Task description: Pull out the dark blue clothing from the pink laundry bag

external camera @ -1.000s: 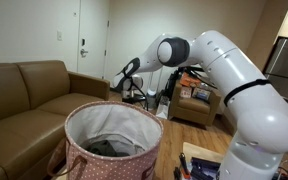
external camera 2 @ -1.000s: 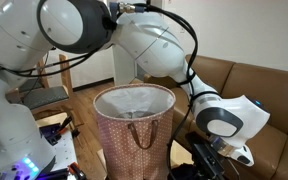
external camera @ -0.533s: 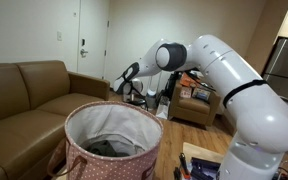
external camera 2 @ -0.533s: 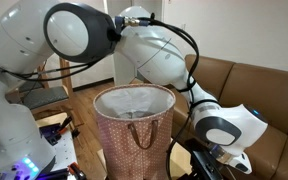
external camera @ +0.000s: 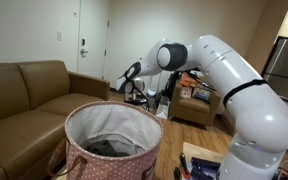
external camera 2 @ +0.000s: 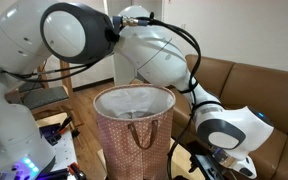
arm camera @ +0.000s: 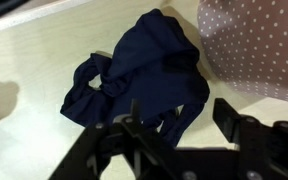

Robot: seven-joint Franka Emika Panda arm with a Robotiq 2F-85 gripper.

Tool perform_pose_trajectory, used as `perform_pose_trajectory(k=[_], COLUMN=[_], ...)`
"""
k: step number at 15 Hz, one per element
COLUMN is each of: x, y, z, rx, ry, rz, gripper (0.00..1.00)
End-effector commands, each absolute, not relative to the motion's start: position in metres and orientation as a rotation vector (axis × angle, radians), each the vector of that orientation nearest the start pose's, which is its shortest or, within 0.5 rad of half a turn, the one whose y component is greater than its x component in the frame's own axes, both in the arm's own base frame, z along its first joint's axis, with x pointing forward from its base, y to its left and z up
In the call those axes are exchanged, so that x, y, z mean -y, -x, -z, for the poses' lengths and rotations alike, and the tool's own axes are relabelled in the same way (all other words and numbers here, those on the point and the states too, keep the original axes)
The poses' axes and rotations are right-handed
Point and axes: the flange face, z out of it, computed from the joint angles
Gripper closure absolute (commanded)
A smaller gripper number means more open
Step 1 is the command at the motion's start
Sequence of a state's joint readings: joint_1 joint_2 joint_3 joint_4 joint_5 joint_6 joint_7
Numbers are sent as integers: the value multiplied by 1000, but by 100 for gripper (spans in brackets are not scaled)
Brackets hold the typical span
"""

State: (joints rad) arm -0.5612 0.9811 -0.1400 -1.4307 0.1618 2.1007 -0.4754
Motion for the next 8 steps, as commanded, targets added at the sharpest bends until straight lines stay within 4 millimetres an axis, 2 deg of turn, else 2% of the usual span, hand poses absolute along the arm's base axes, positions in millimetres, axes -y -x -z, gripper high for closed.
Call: perform_pose_trajectory(k=[1,4,8], x=[435,440,444], y=[-529,-530,-534], z=[-111,-138,-191], rx=[-402,-405,-400], ry=[2924,2939,3015], rz=[-296,-223,-94], gripper=[1,0,0])
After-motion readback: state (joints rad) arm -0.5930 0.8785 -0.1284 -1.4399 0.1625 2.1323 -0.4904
